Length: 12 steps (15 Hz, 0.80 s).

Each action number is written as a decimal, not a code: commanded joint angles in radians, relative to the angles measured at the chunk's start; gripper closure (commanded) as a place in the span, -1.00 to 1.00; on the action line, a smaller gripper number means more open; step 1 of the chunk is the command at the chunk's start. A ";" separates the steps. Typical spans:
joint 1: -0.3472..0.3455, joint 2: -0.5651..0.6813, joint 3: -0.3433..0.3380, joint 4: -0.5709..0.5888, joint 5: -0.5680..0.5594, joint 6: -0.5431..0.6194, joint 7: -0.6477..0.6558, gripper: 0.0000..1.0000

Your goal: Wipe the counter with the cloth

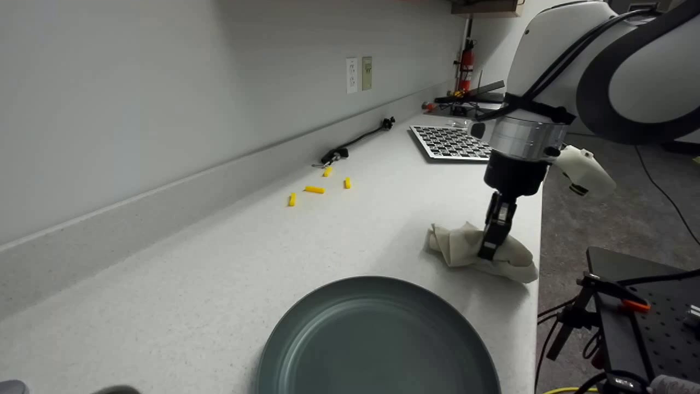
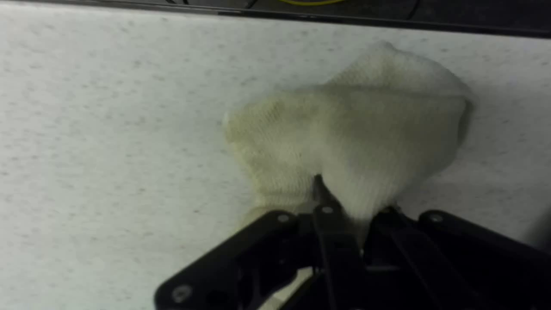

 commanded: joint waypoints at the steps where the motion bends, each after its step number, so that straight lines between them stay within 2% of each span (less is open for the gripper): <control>1: 0.076 -0.032 0.013 0.022 0.099 -0.058 -0.122 0.94; 3: 0.078 -0.009 0.006 0.046 0.091 -0.064 -0.153 0.94; 7: 0.032 0.045 -0.039 0.109 0.072 -0.063 -0.186 0.94; 9: 0.000 0.072 -0.067 0.141 0.067 -0.058 -0.186 0.94; 12: -0.031 0.100 -0.074 0.185 0.060 -0.028 -0.139 0.94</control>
